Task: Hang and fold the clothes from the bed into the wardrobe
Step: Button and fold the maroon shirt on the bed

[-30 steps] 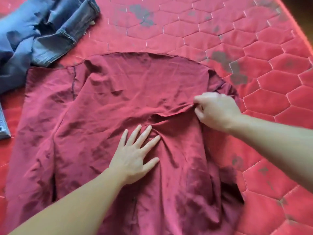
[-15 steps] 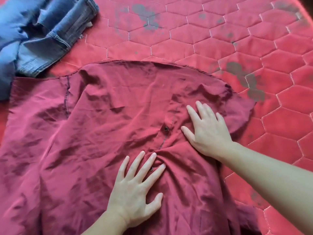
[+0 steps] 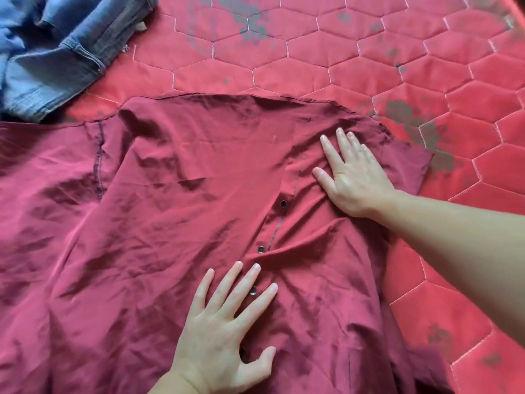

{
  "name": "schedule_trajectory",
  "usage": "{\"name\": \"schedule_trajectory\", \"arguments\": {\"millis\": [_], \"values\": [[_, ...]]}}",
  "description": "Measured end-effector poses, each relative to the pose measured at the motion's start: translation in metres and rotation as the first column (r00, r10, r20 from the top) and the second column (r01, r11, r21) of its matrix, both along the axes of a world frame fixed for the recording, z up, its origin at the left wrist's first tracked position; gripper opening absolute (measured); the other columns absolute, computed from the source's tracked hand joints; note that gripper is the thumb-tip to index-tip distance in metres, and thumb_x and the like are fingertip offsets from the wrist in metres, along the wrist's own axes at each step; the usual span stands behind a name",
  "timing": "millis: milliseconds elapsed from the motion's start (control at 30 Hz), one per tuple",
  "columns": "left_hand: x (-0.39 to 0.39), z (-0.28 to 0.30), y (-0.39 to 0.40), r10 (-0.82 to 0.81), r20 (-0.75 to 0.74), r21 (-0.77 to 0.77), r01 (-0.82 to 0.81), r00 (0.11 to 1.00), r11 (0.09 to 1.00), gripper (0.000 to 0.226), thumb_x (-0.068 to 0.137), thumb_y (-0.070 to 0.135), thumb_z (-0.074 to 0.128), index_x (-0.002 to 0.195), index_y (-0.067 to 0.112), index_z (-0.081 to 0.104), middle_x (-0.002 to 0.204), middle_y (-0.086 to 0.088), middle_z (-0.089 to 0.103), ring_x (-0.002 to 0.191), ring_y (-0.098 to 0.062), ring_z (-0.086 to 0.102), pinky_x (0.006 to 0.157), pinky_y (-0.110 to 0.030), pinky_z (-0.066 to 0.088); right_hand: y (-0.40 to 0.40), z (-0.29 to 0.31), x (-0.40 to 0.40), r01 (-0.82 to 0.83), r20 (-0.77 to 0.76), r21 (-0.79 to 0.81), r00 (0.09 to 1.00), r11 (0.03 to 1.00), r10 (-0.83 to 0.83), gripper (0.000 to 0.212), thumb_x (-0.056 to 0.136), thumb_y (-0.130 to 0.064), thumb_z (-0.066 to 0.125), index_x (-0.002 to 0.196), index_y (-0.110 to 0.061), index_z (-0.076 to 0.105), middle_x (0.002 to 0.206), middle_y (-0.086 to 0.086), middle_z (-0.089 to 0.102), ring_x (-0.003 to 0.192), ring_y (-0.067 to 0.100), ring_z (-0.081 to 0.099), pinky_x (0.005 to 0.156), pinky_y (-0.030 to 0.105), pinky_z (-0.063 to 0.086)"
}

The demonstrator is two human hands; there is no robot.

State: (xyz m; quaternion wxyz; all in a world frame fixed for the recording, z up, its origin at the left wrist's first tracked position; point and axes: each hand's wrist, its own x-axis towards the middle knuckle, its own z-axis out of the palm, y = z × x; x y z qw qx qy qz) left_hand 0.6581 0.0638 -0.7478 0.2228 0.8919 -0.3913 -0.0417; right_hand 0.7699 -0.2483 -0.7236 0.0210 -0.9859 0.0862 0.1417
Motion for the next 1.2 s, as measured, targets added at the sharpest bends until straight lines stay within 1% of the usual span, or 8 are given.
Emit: {"name": "schedule_trajectory", "arguments": {"millis": [267,533,700,833,933,1033,1100,1200], "values": [[-0.001,0.002,0.002,0.004,0.022,0.052,-0.006,1.000,0.999,0.086,0.058,0.059,0.064,0.140,0.034,0.051,0.154,0.000,0.037,0.144,-0.024,0.033,0.113,-0.058,0.023,0.059,0.013,-0.004,0.098,0.148,0.089,0.983,0.991,-0.110,0.061,0.098,-0.053,0.031,0.153,-0.026,0.021,0.163,0.002,0.002,0.150,0.024,0.002,0.118,0.051,0.000],[-0.004,0.004,0.004,0.017,-0.038,0.093,-0.013,0.999,0.996,0.080,0.069,0.063,0.053,0.143,0.036,0.041,0.159,0.003,0.027,0.148,-0.017,0.020,0.119,-0.052,0.011,0.094,0.003,-0.007,0.107,-0.005,0.057,0.994,0.993,-0.107,0.076,0.092,-0.068,0.020,0.155,-0.031,0.001,0.163,0.001,-0.008,0.150,0.024,-0.005,0.119,0.051,-0.002],[-0.007,0.024,0.018,0.090,-0.333,-0.188,-0.160,0.939,0.969,0.058,0.081,0.034,0.066,0.135,0.027,0.046,0.157,-0.003,0.028,0.146,-0.015,0.023,0.120,-0.046,0.011,0.167,0.015,-0.071,0.033,0.186,0.225,0.980,0.974,-0.076,0.083,0.083,-0.067,0.015,0.154,-0.024,0.019,0.162,0.009,0.010,0.149,0.026,0.012,0.117,0.052,0.009],[-0.005,0.037,0.087,0.312,-0.143,-0.364,-0.343,0.939,0.866,0.039,0.079,0.028,0.052,0.115,0.020,0.063,0.123,0.000,0.058,0.118,-0.020,0.053,0.100,-0.039,0.038,0.209,0.011,-0.095,-0.150,0.304,0.179,0.948,0.972,0.090,0.077,0.083,-0.058,0.027,0.147,-0.016,0.036,0.156,0.013,0.029,0.143,0.029,0.029,0.114,0.056,0.018],[0.018,0.044,0.155,0.590,-0.013,-0.312,-0.564,0.807,0.765,0.034,0.080,0.029,0.049,0.110,0.025,0.065,0.114,0.004,0.061,0.108,-0.019,0.055,0.092,-0.036,0.037,0.261,0.021,-0.094,-0.315,0.392,0.180,0.892,0.932,0.226,0.065,0.082,-0.047,0.040,0.140,-0.016,0.043,0.149,0.013,0.042,0.134,0.031,0.043,0.112,0.054,0.025],[0.038,0.042,0.213,0.837,-0.114,-0.065,-0.844,0.536,0.532,0.041,0.086,0.035,0.052,0.126,0.028,0.056,0.131,0.001,0.052,0.120,-0.024,0.048,0.099,-0.044,0.037,0.320,0.033,-0.093,-0.573,0.450,0.145,0.765,0.807,0.462,0.052,0.085,-0.037,0.044,0.135,-0.023,0.050,0.141,0.006,0.052,0.124,0.029,0.052,0.101,0.045,0.038],[0.043,0.041,0.243,0.908,-0.247,0.119,-0.920,0.337,0.374,0.055,0.089,0.040,0.058,0.140,0.024,0.043,0.142,-0.005,0.042,0.129,-0.027,0.042,0.105,-0.041,0.031,0.346,0.033,-0.090,-0.680,0.347,0.121,0.711,0.723,0.611,0.050,0.088,-0.040,0.043,0.135,-0.026,0.054,0.139,0.000,0.056,0.121,0.026,0.055,0.093,0.040,0.045],[0.048,0.042,0.264,0.863,-0.438,0.165,-0.922,0.251,0.351,0.057,0.086,0.032,0.066,0.137,0.017,0.044,0.123,-0.008,0.059,0.116,-0.025,0.053,0.093,-0.031,0.036,0.363,0.023,-0.090,-0.619,0.030,0.141,0.783,0.772,0.622,0.061,0.085,-0.053,0.038,0.139,-0.029,0.049,0.141,-0.001,0.054,0.126,0.025,0.055,0.095,0.042,0.048]]}}
